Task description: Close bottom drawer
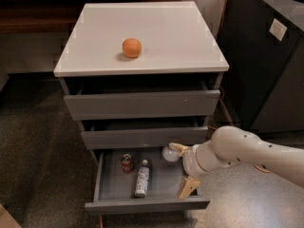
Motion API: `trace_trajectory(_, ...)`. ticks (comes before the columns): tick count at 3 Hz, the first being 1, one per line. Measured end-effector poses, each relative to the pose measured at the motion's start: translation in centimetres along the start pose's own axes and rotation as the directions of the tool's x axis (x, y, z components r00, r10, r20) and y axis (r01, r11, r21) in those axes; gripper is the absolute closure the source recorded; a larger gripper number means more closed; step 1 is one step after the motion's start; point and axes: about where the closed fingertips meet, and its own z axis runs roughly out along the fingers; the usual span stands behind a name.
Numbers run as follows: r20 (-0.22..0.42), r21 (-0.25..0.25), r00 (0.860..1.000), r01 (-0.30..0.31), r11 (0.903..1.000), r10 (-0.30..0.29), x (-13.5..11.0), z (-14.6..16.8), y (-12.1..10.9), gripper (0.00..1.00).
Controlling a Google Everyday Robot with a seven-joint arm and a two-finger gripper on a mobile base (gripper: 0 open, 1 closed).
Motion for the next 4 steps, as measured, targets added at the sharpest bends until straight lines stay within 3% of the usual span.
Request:
trace_trajectory(3,0.048,-0.084,0.999,-0.01,0.9965,0.014,6.7,13.5,1.5,0.0)
trace_trajectory(4,0.039,-0.104,0.999,-0.016,0.9945,0.02,8.3,16.4,2.0,0.0)
